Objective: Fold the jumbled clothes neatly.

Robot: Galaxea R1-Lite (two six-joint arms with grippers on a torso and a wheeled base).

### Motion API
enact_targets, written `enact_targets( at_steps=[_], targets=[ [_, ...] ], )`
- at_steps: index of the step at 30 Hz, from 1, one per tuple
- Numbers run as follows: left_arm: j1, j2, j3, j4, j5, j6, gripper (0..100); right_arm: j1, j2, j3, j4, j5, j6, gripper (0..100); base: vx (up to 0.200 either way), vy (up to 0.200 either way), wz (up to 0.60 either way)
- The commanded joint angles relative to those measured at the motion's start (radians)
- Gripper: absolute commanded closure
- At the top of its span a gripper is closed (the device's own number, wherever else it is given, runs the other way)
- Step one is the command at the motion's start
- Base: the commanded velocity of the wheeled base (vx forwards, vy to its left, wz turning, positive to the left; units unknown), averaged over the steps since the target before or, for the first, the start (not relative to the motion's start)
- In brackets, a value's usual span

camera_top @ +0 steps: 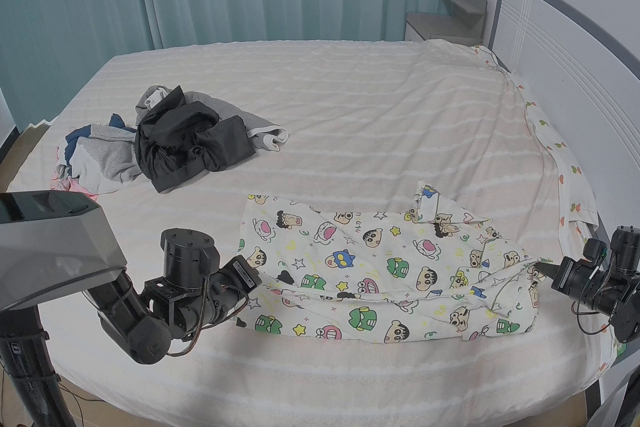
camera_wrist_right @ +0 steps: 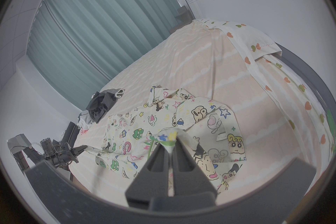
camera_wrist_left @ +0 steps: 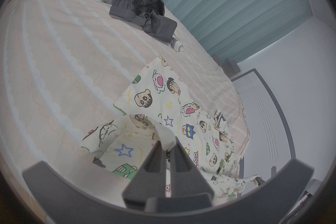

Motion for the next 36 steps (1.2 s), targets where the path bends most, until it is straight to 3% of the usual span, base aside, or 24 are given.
enact_targets(
  at_steps=[1, 15, 27, 36],
  targets=[
    [0.011, 0.055, -0.039, 0.001, 0.001, 0.0, 100, 0.001, 0.059, -0.034, 0.002, -0.001, 0.0, 100, 0.0, 0.0, 0.0],
    [0.009, 0.127, -0.109, 0.009, 0.0, -0.004, 100, 0.013, 0.158, -0.124, 0.003, -0.002, -0.006, 100, 0.0, 0.0, 0.0],
    [0.052, 0.19, -0.161, 0.013, 0.001, -0.004, 100, 0.028, 0.244, -0.224, 0.003, -0.047, -0.006, 100, 0.0, 0.0, 0.0],
    [0.057, 0.232, -0.235, 0.079, 0.001, -0.004, 100, 0.039, 0.286, -0.274, 0.003, -0.047, -0.004, 100, 0.0, 0.0, 0.0]
  ],
)
